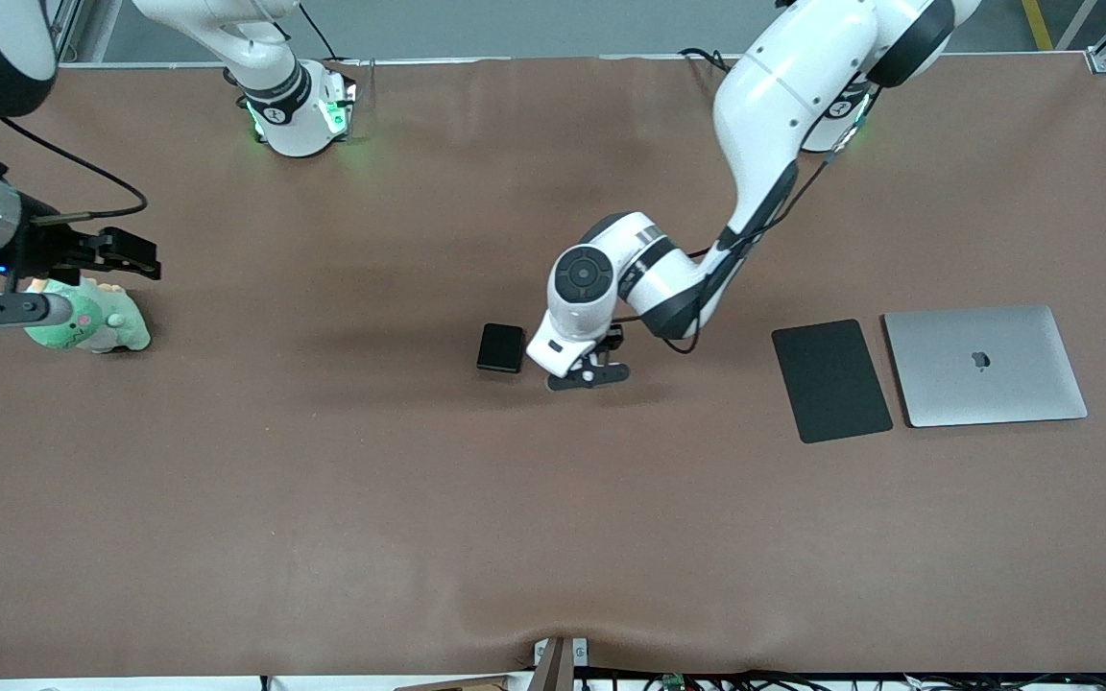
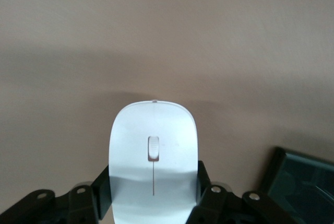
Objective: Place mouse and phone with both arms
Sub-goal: 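Carry the mouse to the black pad while the right gripper reaches the phone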
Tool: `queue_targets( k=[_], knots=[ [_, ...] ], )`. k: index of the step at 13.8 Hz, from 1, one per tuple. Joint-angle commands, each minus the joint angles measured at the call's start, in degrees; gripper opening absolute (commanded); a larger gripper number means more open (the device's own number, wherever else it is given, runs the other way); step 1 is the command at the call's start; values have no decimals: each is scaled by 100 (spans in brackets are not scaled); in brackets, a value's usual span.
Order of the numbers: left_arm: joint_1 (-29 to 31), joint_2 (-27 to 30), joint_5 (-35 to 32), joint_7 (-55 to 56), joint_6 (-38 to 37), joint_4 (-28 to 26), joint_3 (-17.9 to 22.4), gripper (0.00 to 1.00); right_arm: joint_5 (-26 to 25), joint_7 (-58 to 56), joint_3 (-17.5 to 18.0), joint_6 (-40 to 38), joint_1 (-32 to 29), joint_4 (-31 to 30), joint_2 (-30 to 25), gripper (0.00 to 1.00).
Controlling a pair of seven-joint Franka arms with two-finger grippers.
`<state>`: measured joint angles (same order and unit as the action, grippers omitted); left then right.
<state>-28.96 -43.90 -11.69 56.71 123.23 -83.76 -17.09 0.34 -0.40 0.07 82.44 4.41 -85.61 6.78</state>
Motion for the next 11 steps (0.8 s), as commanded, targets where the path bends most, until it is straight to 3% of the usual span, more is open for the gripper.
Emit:
queue_targets(
  k=[1,6,11],
  knots=[
    [381,732,-114,-395,-588,-185,-22,0,210,22,-16,-1,121,124,42,100],
    [1505,1647,-114,-1906,-994,-930,-57,0,326,908,-16,228,595,97,139,100],
    [2525,2131,-114,-3050,-1011,-1722,-57,0,536,1665,-16,561,956,36,385,100]
  ],
)
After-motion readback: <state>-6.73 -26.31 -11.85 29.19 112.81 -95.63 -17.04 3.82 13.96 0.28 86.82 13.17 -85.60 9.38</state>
